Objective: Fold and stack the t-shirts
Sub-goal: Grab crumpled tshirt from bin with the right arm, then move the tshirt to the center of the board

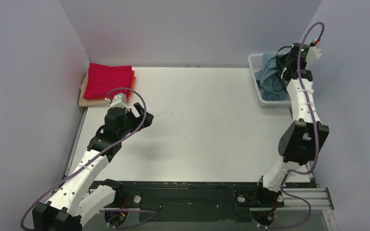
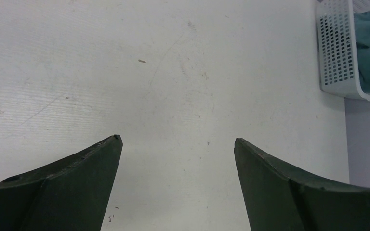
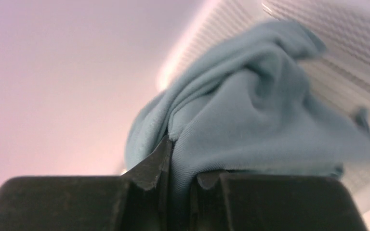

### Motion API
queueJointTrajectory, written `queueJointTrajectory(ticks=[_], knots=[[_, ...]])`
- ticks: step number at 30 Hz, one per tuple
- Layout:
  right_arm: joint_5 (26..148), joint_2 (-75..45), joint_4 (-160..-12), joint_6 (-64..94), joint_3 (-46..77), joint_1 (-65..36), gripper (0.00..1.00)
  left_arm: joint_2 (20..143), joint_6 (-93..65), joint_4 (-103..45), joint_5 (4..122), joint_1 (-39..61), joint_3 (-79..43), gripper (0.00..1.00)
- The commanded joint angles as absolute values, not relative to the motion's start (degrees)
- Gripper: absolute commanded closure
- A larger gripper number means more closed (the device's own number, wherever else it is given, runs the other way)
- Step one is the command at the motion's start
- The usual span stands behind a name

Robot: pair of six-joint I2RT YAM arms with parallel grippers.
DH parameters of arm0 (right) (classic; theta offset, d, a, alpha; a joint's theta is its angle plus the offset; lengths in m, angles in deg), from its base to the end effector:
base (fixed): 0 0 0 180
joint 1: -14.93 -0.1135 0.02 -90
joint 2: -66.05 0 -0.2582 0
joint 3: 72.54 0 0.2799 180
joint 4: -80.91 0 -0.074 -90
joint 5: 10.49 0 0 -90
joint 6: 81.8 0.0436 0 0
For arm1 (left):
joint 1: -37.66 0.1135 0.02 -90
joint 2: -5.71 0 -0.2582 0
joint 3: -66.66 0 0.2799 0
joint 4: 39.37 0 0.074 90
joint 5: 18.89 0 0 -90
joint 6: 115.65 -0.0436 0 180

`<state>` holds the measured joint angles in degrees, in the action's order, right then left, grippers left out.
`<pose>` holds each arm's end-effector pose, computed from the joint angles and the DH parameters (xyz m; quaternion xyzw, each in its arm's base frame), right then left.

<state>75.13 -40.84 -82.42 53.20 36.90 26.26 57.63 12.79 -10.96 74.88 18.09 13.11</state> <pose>0.4784 -0.0992 0.3444 0.3927 0.6837 0.1491 0.5968 0.2322 -0.0795 0.2718 -0.1565 0.8368 -0.2295 0.4717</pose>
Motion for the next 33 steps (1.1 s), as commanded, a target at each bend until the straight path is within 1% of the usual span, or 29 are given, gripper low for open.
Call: queueJointTrajectory(ticks=[1,5,6,9,12,15,17,19,21,22,23,24,25,26,27,28,29,30,31,33], knots=[[82.9,-25.1,-94.8,52.4,37.2,22.6,1.0,54.3,13.6,-12.2,72.0,17.9,11.3,0.03],[92.2,-20.2,-87.7,48.1,44.6,15.3,1.0,50.5,14.5,-8.8,72.5,17.9,11.7,0.03],[95.3,-19.4,-86.3,47.9,46.9,11.7,1.0,48.9,14.9,-8.2,73.1,17.9,12.0,0.03],[98.2,-18.7,-79.8,47.5,51.8,3.4,1.0,46.0,15.4,-4.7,74.6,17.9,12.5,0.03],[99.5,-20.4,-74.9,44.9,59.1,-8.2,1.0,43.5,15.9,-0.3,77.3,17.9,11.6,0.03],[101.1,-22.5,-73.7,44.1,62.0,-14.6,1.0,41.4,16.3,5.1,79.7,17.9,10.4,0.03],[100.9,-22.5,-73.2,44.8,61.3,-16.3,1.0,40.2,17.0,7.9,81.9,17.9,10.0,0.03],[97.6,-20.4,-72.2,44.5,56.5,-16.3,1.0,39.4,17.4,10.1,83.1,17.9,9.6,0.03],[90.2,-16.4,-71.0,42.6,43.0,-15.5,1.0,38.7,18.1,12.5,84.4,17.9,9.3,0.03],[84.2,-14.8,-70.7,41.4,39.0,-14.3,1.0,38.4,18.4,13.9,84.7,17.9,9.2,0.03],[78.7,-11.8,-70.7,40.9,30.4,-12.7,0.94,38.0,18.6,14.6,85.2,18.0,9.1,0.03],[76.5,-10.2,-70.7,40.9,26.1,-11.5,0.87,37.9,19.0,15.9,85.4,18.0,9.1,0.03],[73.9,-7.6,-70.6,41.0,18.9,-9.0,0.61,37.5,19.4,16.4,85.4,18.0,9.1,0.03],[72.9,-6.5,-69.7,41.4,15.7,-7.5,0.4,37.3,19.5,17.4,85.3,18.0,9.2,0.03],[70.5,-4.7,-68.8,41.7,11.0,-4.9,0.29,37.0,19.8,17.8,84.9,17.9,9.3,0.03],[68.4,-3.2,-66.3,41.4,9.5,-4.2,0.13,37.0,20.0,18.3,84.7,18.0,9.8,0.03],[63.7,-2.5,-64.9,40.7,7.7,-3.6,0.1,36.8,20.3,18.5,84.3,18.0,10.1,0.03],[62.0,-1.1,-62.1,39.2,7.2,-3.6,0.07,36.9,20.6,18.7,84.1,18.0,10.8,0.03],[60.3,-0.4,-61.1,38.7,6.3,-3.9,0.07,37.0,21.4,18.6,84.2,18.0,11.4,0.03],[60.5,2.0,-59.6,37.8,4.4,-5.9,0.06,37.7,23.0,17.7,84.1,18.0,13.0,0.03]])
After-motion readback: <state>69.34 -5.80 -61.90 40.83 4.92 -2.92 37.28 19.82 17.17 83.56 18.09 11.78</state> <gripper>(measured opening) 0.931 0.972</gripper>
